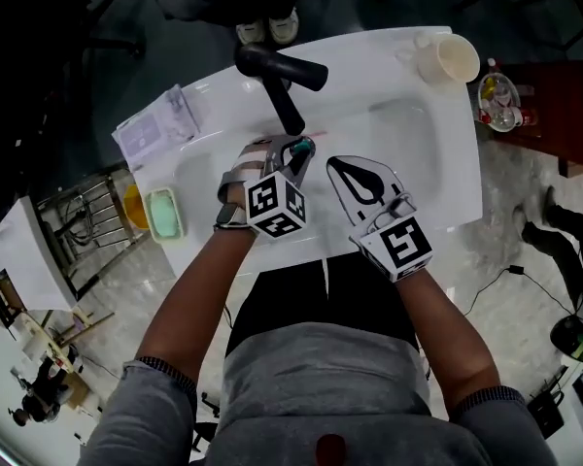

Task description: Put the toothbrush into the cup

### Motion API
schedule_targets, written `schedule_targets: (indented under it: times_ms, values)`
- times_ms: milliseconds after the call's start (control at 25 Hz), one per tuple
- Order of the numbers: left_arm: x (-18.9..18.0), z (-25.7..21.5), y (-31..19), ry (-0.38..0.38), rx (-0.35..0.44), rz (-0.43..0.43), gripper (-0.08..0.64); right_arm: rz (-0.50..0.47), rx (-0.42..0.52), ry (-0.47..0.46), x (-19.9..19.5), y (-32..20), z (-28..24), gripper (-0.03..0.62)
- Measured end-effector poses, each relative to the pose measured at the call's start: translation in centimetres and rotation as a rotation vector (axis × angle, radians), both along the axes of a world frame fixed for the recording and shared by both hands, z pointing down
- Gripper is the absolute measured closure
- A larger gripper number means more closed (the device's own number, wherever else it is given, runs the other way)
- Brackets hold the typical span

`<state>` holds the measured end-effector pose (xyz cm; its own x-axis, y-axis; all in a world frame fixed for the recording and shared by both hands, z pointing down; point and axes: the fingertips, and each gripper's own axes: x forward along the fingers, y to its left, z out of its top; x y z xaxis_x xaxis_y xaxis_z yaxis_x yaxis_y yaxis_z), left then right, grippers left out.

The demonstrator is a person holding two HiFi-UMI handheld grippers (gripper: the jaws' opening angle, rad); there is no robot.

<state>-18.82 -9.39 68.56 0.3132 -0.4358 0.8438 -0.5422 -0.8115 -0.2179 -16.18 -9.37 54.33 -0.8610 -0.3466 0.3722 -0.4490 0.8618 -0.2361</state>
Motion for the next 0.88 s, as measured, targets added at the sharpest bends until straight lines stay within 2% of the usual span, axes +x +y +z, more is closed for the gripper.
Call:
schedule_targets:
  times_ms: [160, 360, 640, 880]
  values:
    - [0.4, 1.8, -0.5, -0.029, -0.036, 0.02, 0.442, 0.035, -0.015, 0.005, 0.3, -0.8, 0.3, 0.584]
    - [0.5, 3.8, -1.0, -0.059, -0.08, 0.043, 0.44, 0.025, -0.007, -0.008, 0.5, -0.5, 0.9, 0.584]
    - [0.6, 6.2, -1.4, -0.113, -0.148, 0.079, 0.441, 0.062, -0.028, -0.016, 1.2, -0.8, 1.4, 0.584]
    - [0.9, 7.2, -1.1, -0.12, -0.212, 0.086, 0.446, 0.085, -0.044, -0.018, 1.6, -1.0, 2.0, 0.584]
